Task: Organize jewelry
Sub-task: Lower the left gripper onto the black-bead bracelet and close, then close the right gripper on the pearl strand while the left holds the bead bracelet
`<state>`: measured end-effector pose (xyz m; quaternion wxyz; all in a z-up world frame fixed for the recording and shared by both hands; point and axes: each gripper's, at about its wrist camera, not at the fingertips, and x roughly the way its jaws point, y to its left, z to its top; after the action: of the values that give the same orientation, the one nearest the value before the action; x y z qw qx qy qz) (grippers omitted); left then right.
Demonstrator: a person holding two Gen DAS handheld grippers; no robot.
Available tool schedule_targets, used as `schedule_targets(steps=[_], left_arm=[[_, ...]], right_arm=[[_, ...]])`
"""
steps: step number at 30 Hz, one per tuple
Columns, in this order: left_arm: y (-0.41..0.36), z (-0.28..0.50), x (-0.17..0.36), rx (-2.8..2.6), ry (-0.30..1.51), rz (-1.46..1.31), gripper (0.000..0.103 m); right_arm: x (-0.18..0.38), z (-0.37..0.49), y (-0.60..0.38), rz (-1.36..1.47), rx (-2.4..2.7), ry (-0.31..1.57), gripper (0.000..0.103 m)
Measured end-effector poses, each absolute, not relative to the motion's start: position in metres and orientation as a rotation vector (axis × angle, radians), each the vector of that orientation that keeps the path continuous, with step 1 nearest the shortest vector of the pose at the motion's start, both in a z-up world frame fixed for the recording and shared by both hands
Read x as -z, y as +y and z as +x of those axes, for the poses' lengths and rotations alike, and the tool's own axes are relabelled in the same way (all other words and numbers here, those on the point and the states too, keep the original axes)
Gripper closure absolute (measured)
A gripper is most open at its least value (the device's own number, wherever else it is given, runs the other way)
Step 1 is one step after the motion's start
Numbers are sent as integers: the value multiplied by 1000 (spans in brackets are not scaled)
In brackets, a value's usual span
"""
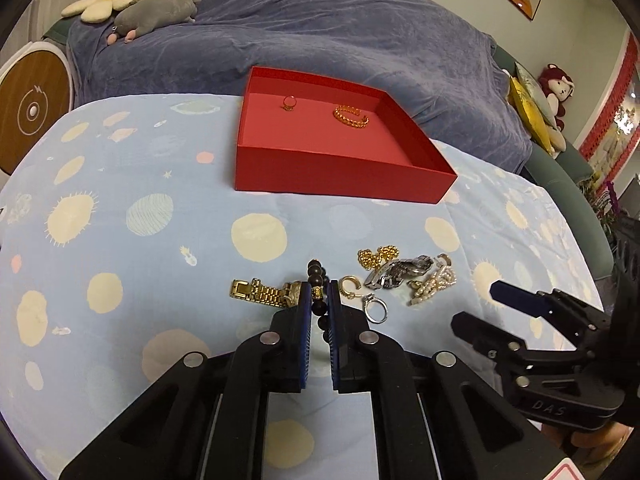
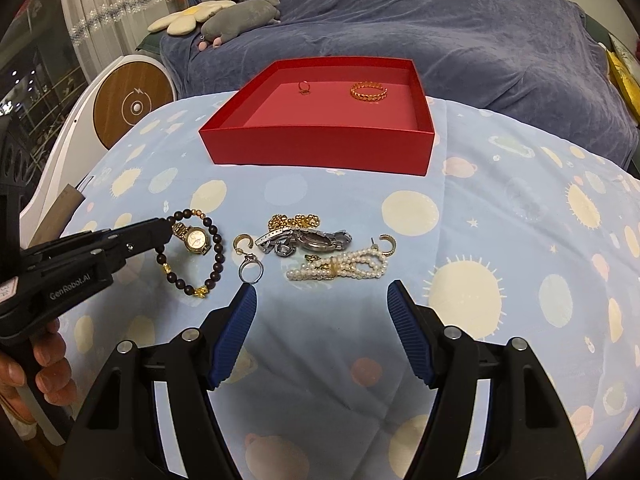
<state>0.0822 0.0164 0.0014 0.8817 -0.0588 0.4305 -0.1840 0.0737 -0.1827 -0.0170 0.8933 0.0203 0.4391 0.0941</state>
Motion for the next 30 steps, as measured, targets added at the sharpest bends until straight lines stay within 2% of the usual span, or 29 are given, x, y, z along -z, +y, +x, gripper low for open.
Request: schedule_targets(steps=[4,6,13,19,26,27,30], left_arm=[[16,83,-11,395,881,-142,98],[16,84,-15,399,878,-152,98],[17,86,-21,390,870,-173,97],[19,90,-25,384,869,-191,98],[17,90,-21,376,876,-168,97],[17,90,-20,373,878,-162,97],[16,89,-18,368,880,-147,98]], right_arm=[[23,80,-181,74,-208,922,39],[25,84,-181,98,-214,922,44],[40,100,-183,194,-217,962,46],[48,112,-186,179,-159,965,54],[48,110,-189,152,-137,962,75],[47,108,-189,146,-134,964,84],[46,105,-190,130,-134,964,89]])
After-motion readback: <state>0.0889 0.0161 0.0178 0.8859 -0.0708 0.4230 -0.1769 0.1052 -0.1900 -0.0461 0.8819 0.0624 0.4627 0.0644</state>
